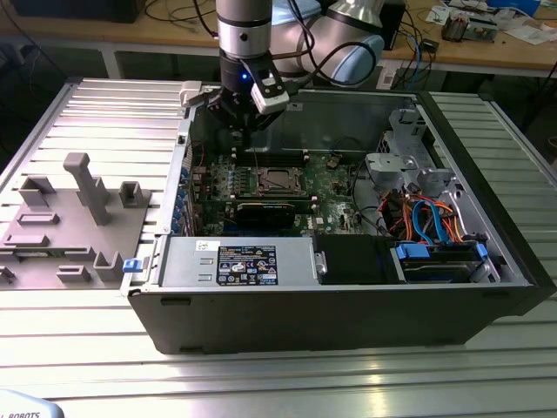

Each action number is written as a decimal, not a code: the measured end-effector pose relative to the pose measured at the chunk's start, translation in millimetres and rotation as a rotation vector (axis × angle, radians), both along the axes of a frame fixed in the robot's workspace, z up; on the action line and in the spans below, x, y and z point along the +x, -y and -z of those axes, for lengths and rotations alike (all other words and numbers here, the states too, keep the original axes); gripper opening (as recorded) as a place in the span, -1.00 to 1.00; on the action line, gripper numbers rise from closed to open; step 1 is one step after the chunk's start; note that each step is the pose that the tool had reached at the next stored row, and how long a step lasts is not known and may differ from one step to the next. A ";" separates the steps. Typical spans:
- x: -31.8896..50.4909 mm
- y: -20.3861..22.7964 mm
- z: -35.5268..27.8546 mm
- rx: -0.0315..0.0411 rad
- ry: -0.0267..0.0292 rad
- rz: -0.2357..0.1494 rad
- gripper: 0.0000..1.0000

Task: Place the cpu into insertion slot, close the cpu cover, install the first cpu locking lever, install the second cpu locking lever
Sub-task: 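Install the first cpu locking lever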

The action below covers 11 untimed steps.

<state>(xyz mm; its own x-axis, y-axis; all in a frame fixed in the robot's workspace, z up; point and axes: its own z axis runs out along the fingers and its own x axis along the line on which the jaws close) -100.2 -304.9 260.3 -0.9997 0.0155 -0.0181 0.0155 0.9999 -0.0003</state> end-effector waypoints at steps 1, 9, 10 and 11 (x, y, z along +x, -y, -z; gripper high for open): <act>0.5 -0.2 -0.1 0.0000 -0.0001 0.000 -0.79; 3.2 -0.6 -0.5 0.0004 0.0000 -0.001 -0.79; 3.6 -0.6 -0.5 0.0003 0.0000 -0.002 -0.79; 3.8 -0.6 -0.5 0.0003 0.0000 -0.002 -0.79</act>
<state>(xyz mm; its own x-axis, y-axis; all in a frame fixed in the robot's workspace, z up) -96.4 -304.2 260.8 -0.9997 0.0140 -0.0181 0.0140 0.9999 0.0000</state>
